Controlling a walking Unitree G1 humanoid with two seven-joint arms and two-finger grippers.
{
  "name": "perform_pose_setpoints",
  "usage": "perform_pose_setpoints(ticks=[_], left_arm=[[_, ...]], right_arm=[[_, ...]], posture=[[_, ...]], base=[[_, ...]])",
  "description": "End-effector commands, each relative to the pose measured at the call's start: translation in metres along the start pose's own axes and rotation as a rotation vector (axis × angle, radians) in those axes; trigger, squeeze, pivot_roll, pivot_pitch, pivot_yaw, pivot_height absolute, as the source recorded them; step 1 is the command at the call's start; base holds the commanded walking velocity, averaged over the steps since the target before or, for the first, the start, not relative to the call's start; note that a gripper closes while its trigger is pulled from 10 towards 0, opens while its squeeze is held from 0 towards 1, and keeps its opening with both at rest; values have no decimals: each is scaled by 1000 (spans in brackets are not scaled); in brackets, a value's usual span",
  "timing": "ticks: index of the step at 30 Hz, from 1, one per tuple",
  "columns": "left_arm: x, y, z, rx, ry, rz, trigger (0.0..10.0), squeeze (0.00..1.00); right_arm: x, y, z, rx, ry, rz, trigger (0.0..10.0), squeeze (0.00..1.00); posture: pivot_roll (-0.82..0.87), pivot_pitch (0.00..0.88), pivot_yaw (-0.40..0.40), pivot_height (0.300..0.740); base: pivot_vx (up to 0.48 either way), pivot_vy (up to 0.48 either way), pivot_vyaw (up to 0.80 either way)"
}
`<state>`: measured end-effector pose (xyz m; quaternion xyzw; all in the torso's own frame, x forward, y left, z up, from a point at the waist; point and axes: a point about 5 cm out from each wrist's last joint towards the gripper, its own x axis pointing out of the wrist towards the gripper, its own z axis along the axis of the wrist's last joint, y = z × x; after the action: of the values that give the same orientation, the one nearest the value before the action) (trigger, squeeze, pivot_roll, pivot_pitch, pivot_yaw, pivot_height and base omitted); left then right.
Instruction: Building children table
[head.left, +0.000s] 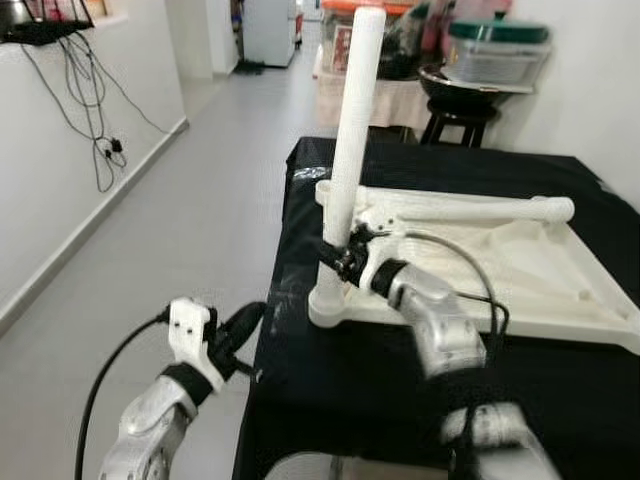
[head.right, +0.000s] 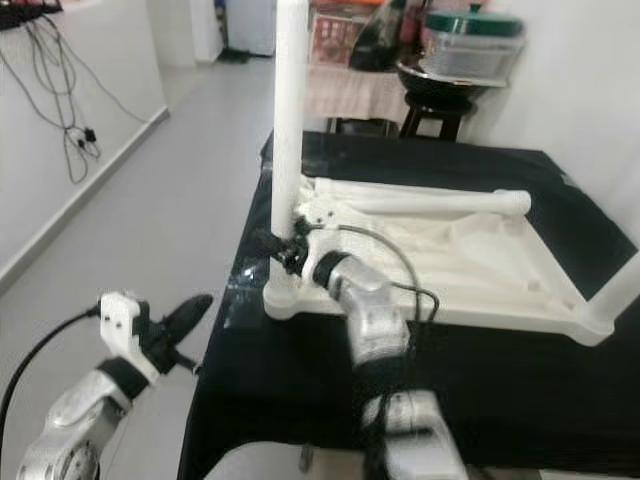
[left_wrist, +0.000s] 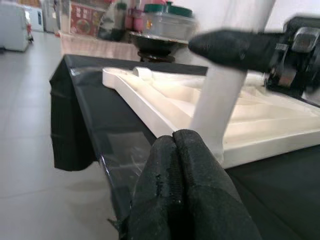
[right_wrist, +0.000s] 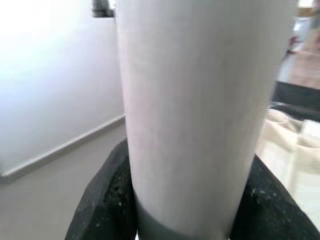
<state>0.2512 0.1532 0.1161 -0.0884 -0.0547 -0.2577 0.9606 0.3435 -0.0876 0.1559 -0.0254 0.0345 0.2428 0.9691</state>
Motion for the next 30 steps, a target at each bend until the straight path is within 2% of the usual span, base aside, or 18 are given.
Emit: perform_pose_setpoints(ticks=[1, 3, 8, 9, 10, 12, 13, 14, 16, 17, 18, 20, 21, 23, 26, 30], left_arm=[[0, 3, 2, 6, 6, -6, 10000, 0], [2, 4, 2, 2, 6, -7, 10000, 0], [2, 4, 2, -1, 0, -1, 10000, 0], [3, 4, 2, -1, 0, 0, 10000, 0], [3, 3, 2, -1, 1, -3, 10000, 0], [4, 3, 2, -1, 2, -5, 10000, 0], [4, 3, 2, -1, 2, -6, 10000, 0], [4, 2, 2, -2, 2, -6, 10000, 0], [5, 2, 2, -3, 2, -7, 10000, 0], [5, 2, 2, -3, 2, -7, 10000, 0], [6, 2, 1, -2, 3, -6, 10000, 0], [6, 2, 1, -2, 3, -5, 10000, 0], [7, 1, 0, -1, 4, -5, 10000, 0], [7, 1, 0, -1, 4, -5, 10000, 0], [7, 2, -1, -2, 9, -5, 10000, 0], [7, 2, -3, 0, 17, -7, 10000, 0]], right_arm=[[-11, -8, -43, -9, 217, -94, 0, 0], [-4, -6, -42, -25, 214, -58, 0, 0], [-2, -6, -39, -21, 206, -42, 0, 0], [-3, 3, -34, 43, 200, 29, 10000, 388], [-3, 8, -31, 75, 189, 85, 10000, 388], [-3, 11, -29, 93, 181, 122, 10000, 388], [-1, 13, -16, 104, 123, 230, 10000, 1000], [-1, 15, -5, 103, 85, 287, 10000, 1000], [0, 11, 14, 35, 24, 411, 10000, 1000], [0, 11, 14, 35, 24, 411, 10000, 1000], [0, 6, 20, -12, 9, 467, 10000, 1000], [1, 1, 24, -32, 8, 516, 10000, 1000], [3, -5, 27, -45, 12, 584, 10000, 0], [3, -5, 27, -45, 12, 584, 10000, 0], [6, -21, 29, -7, 49, 711, 10000, 0], [8, -25, 22, 3, 114, 769, 10000, 0]], posture=[[4, 0, -33, 740], [7, 0, -52, 740], [12, 0, -54, 740], [10, 0, -49, 740], [10, 0, -48, 740], [10, 0, -48, 740], [7, 0, -46, 740], [7, 0, -46, 740], [11, 0, -49, 740], [11, 0, -49, 740], [18, 0, -53, 740], [21, 0, -54, 740], [23, 0, -54, 740], [23, 0, -54, 740], [36, 0, -49, 740], [45, 0, -47, 740]], base=[[0, 0, 0], [0, 0, 0], [0, 0, 0], [0, 0, 0], [0, 0, 0], [0, 0, 0], [0, 0, 0], [0, 0, 0], [0, 0, 0], [0, 0, 0], [0, 0, 0], [0, 0, 0], [0, 0, 0], [0, 0, 0], [0, 0, 0], [0, 0, 0]])
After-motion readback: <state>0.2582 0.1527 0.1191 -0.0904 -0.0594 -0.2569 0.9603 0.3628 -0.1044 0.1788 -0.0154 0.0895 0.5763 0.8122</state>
